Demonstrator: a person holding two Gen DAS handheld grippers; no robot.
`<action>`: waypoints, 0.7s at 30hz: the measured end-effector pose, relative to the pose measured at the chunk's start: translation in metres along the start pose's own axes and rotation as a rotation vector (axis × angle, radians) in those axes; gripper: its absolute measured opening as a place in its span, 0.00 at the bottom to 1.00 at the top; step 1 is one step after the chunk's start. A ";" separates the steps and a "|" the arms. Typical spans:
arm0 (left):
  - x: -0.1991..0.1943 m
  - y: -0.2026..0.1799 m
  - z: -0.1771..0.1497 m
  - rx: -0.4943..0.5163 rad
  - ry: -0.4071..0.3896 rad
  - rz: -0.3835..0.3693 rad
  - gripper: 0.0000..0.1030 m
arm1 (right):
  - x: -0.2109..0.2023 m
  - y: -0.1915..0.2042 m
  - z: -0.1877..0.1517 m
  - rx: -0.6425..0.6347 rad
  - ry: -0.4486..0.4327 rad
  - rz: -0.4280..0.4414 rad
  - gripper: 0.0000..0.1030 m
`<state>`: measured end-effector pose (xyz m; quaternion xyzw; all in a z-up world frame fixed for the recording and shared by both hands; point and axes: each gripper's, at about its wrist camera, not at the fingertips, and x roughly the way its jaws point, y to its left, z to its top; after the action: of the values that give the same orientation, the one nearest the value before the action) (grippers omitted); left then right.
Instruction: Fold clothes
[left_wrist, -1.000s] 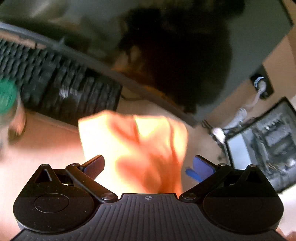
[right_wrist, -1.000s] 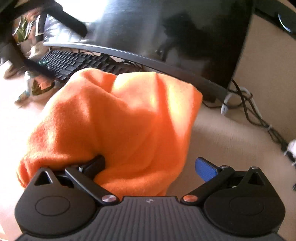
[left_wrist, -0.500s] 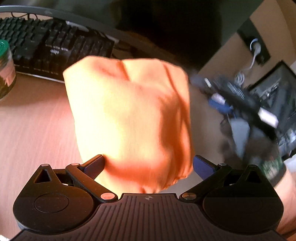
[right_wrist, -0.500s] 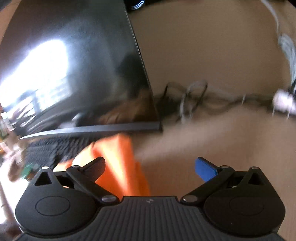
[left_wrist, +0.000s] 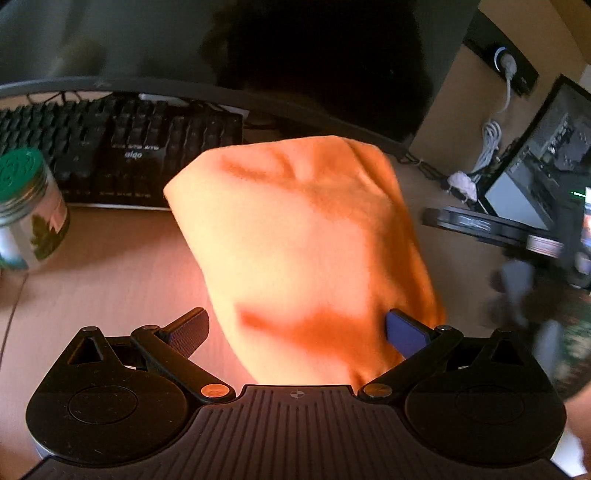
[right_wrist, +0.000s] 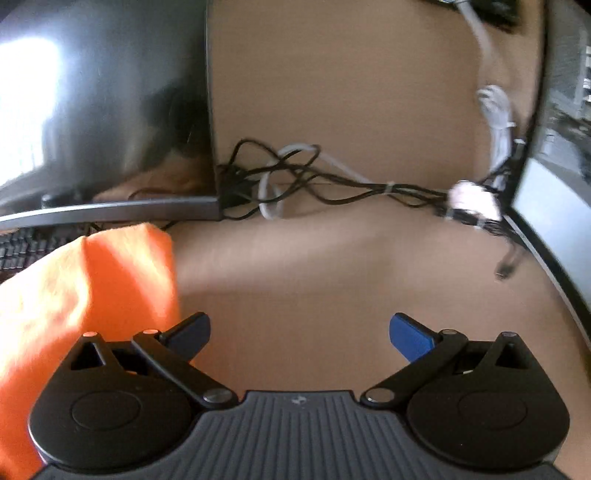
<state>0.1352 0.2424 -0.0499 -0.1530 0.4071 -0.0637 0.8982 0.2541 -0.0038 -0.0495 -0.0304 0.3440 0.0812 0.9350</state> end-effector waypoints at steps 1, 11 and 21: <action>0.000 -0.001 0.000 0.006 0.001 -0.011 1.00 | -0.010 -0.001 -0.003 -0.016 -0.013 0.002 1.00; 0.016 -0.026 -0.016 0.121 0.058 0.112 1.00 | 0.015 0.062 0.026 -0.153 -0.055 0.170 1.00; -0.003 -0.033 -0.022 0.020 0.015 0.205 1.00 | 0.007 0.036 0.014 -0.067 -0.122 0.172 1.00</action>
<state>0.1170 0.2075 -0.0502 -0.1010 0.4265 0.0236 0.8985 0.2619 0.0337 -0.0433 -0.0269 0.2847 0.1741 0.9423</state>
